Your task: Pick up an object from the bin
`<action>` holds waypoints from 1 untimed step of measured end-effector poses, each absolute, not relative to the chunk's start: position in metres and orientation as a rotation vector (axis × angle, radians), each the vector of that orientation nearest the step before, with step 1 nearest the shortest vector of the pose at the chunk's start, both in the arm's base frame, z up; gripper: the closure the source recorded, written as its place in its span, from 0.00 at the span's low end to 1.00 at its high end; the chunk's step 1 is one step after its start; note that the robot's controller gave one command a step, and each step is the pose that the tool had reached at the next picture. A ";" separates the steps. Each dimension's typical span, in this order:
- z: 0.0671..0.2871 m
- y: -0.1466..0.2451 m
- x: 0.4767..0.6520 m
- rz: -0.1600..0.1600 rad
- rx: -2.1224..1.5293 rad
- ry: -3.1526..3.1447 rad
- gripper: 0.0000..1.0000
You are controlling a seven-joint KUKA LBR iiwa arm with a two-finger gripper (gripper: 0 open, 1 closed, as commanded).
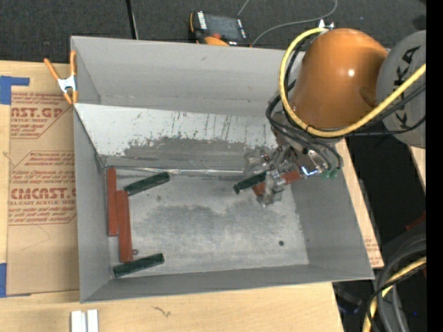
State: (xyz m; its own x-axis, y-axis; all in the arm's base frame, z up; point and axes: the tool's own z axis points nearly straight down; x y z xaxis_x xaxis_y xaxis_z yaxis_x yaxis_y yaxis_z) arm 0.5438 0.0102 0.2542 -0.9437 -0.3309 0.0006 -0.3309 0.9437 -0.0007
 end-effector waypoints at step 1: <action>0.249 0.008 0.526 0.000 0.594 -3.085 1.00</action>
Offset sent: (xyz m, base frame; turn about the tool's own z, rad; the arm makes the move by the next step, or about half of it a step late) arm -0.0178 -0.0027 -0.0047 -0.0436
